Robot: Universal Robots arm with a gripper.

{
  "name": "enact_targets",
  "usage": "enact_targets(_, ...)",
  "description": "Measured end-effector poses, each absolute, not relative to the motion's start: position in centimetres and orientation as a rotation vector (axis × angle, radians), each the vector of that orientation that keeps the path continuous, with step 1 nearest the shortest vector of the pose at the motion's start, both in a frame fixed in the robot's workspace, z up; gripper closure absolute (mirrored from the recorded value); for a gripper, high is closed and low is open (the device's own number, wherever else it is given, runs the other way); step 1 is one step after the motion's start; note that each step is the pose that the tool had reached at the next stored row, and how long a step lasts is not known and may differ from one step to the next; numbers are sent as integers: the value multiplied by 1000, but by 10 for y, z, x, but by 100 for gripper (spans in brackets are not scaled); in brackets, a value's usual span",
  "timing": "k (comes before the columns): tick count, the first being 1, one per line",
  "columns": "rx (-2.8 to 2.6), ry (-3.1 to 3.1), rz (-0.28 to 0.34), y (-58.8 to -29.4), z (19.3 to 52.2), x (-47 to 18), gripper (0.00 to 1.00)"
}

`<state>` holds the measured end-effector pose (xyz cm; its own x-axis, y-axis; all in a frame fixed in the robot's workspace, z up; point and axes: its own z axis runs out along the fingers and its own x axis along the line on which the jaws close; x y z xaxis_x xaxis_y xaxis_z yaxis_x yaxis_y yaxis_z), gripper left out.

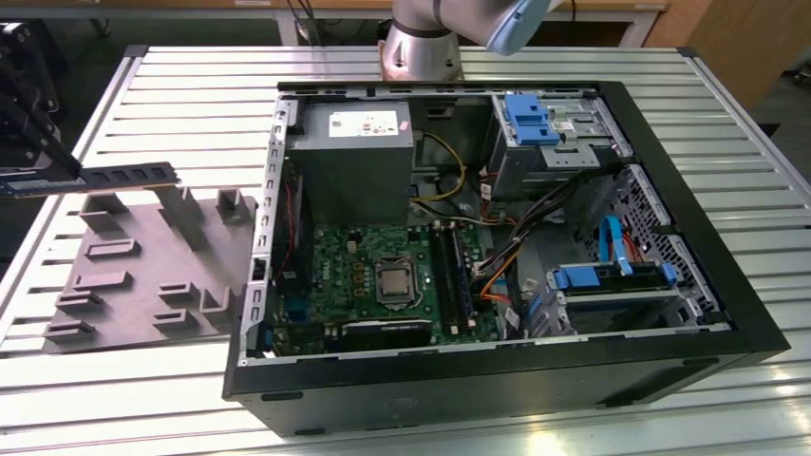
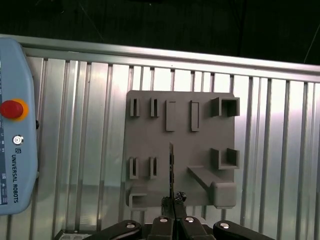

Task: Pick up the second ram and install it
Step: 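Pick up the second ram and move it above second insertion slot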

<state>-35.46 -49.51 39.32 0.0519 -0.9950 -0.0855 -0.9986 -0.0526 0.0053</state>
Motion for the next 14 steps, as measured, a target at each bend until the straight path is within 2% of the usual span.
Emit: enact_targets(14,-2238,2124,101,-495,393,-346,89)
